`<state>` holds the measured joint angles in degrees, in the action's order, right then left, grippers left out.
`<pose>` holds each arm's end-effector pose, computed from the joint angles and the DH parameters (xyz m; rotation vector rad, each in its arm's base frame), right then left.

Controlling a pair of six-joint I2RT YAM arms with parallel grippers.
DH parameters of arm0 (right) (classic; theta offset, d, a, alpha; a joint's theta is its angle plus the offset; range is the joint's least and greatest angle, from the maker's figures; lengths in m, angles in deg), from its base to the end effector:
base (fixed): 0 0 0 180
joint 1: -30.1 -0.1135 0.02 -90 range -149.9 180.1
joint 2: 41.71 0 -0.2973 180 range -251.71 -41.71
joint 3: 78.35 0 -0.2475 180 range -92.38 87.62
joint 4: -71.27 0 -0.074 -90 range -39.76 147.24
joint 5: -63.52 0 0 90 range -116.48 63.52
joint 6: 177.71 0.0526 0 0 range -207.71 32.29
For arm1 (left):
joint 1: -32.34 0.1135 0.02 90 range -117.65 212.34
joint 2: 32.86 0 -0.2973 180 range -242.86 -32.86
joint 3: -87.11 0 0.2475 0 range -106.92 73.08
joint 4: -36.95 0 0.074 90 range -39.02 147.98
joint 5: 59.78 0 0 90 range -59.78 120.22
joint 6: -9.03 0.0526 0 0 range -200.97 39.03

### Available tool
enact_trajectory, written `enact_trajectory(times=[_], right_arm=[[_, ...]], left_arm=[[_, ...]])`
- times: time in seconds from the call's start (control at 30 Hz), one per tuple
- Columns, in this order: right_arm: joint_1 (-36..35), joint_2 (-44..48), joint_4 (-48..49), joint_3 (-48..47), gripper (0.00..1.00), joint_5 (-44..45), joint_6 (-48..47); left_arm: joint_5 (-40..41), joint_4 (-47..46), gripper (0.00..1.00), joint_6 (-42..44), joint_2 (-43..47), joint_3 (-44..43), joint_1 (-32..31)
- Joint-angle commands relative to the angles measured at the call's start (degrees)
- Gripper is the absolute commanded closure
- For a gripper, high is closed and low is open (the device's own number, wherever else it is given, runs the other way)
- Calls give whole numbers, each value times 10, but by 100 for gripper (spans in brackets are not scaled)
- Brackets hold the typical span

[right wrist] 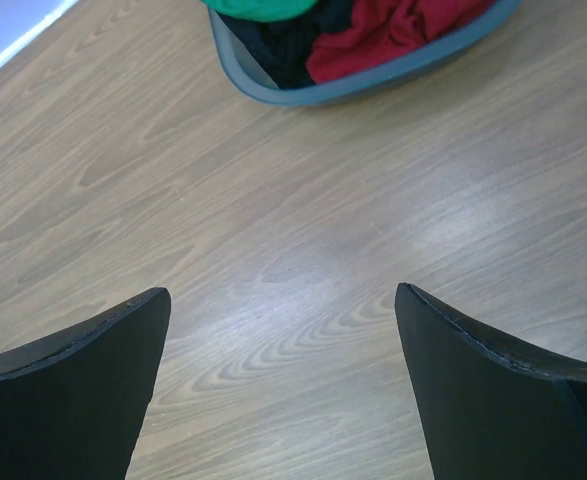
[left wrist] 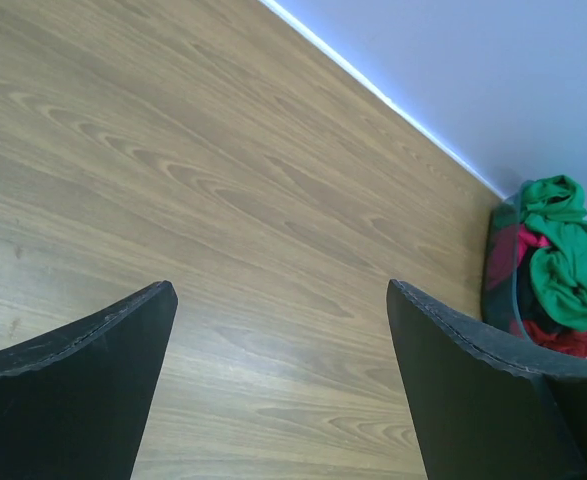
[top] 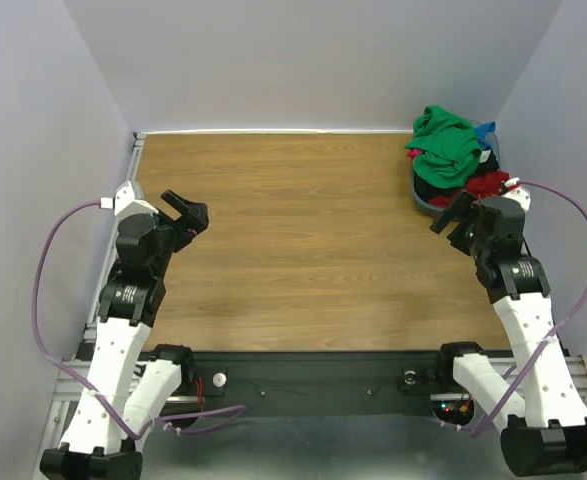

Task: Fold and stack the t-shirts
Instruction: Grab the tshirt from the pile

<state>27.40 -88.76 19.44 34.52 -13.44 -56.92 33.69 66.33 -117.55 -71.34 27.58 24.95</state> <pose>0.1568 -0.0045 0.3502 0.6414 2.0111 0.1076 0.1426 -0.0153 0.3691 -0.4833 1.6750 -0.5149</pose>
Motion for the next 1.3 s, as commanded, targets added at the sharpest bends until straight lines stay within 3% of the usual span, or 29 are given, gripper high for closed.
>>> enact_trajectory(times=[0.0, 0.13, 0.27, 0.67, 0.83, 1.13, 1.27], right_arm=[[2, 15, 34, -26, 0, -6, -40], [2, -8, 76, -28, 0, -7, -66], [2, -74, 89, -80, 0, 56, -13], [6, -450, 107, -379, 0, 211, -114], [13, -549, 107, -453, 2, 263, -141], [55, -634, 107, -492, 6, 220, -128], [68, -669, 107, -511, 18, 181, -117]], left_arm=[[-3, -32, 1, -1, -10, -13, 0], [19, -15, 1, 0, -34, -32, 0], [41, -11, 1, -2, -52, -27, 0], [44, -68, 1, -14, 16, 23, 0], [63, -62, 1, -17, 14, 20, 0], [67, -63, 1, -22, -11, 22, 1], [65, -62, 1, -19, -29, 18, 1]])
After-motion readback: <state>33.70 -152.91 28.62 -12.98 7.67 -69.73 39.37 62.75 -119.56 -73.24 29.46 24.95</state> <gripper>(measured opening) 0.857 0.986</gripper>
